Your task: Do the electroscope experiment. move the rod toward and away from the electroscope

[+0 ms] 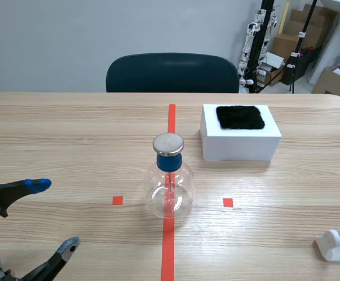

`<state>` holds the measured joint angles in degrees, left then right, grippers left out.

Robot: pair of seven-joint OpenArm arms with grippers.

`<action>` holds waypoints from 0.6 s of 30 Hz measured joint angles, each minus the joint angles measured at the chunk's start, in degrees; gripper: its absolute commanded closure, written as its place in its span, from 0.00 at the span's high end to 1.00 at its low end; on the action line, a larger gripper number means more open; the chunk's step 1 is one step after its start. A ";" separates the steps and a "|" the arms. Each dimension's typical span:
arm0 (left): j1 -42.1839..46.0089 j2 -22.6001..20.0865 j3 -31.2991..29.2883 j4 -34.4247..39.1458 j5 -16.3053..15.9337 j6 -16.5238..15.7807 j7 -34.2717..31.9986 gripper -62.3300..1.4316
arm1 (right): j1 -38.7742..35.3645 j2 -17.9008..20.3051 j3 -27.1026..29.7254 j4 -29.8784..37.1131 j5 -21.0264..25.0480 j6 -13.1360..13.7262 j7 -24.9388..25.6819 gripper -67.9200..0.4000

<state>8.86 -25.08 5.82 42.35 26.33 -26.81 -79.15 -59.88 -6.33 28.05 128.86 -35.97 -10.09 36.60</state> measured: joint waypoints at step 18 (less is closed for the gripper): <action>0.00 0.00 0.00 0.00 0.00 0.00 0.00 1.00 | 0.00 0.00 -3.28 0.00 -6.88 6.49 0.87 0.00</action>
<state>8.86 -25.08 5.82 42.35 26.33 -26.81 -79.15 -59.88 -6.33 24.77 128.86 -42.85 -3.60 37.47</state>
